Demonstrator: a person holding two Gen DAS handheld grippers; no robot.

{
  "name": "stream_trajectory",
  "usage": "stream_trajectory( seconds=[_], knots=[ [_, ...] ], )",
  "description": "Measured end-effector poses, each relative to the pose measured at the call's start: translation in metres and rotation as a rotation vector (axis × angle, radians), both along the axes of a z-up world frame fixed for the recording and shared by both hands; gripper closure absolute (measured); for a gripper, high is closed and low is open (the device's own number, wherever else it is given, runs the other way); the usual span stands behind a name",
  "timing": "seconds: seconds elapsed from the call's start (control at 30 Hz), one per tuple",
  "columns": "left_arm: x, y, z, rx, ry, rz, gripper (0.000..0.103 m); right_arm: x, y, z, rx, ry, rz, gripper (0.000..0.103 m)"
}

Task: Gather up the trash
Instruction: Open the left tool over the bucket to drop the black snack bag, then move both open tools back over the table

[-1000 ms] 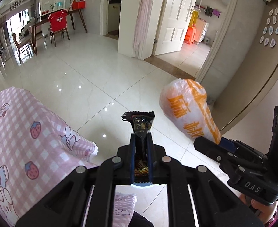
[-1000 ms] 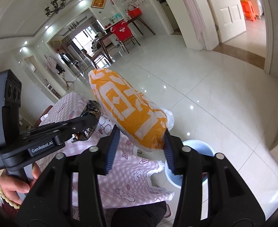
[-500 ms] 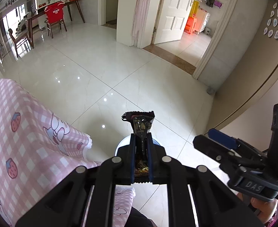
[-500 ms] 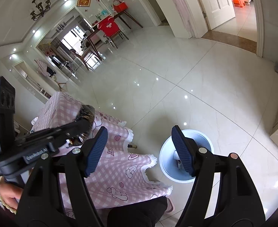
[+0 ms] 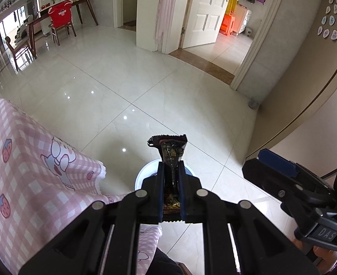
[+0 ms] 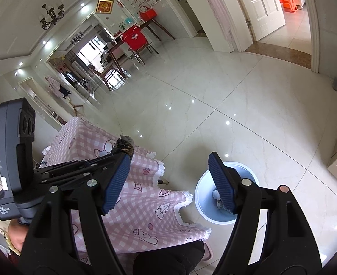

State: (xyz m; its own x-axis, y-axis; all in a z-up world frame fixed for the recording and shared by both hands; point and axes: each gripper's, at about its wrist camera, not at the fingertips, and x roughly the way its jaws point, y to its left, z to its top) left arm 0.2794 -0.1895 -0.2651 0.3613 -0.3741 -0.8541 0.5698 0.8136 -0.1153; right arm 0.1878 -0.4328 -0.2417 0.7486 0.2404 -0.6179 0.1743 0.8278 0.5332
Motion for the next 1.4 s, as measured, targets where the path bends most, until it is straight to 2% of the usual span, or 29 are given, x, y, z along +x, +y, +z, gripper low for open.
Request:
stream_trajectory(
  seconds=[0.27,0.33,0.37,0.43,0.5,0.53,0.93,1.03,1.13,1.27,1.4],
  knots=[
    [0.003,-0.022,-0.001,-0.004,0.007,-0.031,0.091,-0.007,-0.012,0.004,-0.003,-0.019,-0.036,0.032],
    [0.004,-0.024,-0.002,-0.024,0.014,-0.035,0.087,-0.009,-0.014,0.004,-0.004,-0.025,-0.045,0.032],
    [0.004,-0.025,-0.001,-0.038,0.02,-0.035,0.082,-0.01,-0.014,0.005,-0.006,-0.027,-0.047,0.032],
    [0.005,-0.025,0.001,-0.054,0.008,-0.02,0.053,-0.011,-0.016,0.006,-0.01,-0.029,-0.05,0.032],
    [0.006,-0.025,0.003,-0.055,-0.004,-0.005,0.038,-0.012,-0.019,0.009,-0.013,-0.034,-0.065,0.031],
    [0.006,-0.024,0.004,-0.063,-0.002,-0.007,0.036,-0.012,-0.02,0.009,-0.008,-0.036,-0.064,0.031],
    [-0.004,0.008,0.019,-0.05,-0.034,0.024,0.033,-0.01,-0.001,0.022,-0.026,-0.053,-0.029,0.031],
    [-0.011,0.032,0.031,-0.04,-0.077,0.025,0.03,-0.008,0.015,0.033,-0.036,-0.073,0.005,0.031],
    [-0.013,0.07,0.048,-0.041,-0.121,0.08,0.028,-0.002,0.038,0.043,-0.042,-0.092,0.048,0.031],
    [-0.012,0.138,0.072,-0.054,-0.179,0.186,0.024,0.016,0.086,0.064,-0.065,-0.126,0.147,0.031],
    [-0.004,0.213,0.087,-0.03,-0.211,0.317,0.022,0.035,0.137,0.083,-0.102,-0.156,0.243,0.031]
  ],
)
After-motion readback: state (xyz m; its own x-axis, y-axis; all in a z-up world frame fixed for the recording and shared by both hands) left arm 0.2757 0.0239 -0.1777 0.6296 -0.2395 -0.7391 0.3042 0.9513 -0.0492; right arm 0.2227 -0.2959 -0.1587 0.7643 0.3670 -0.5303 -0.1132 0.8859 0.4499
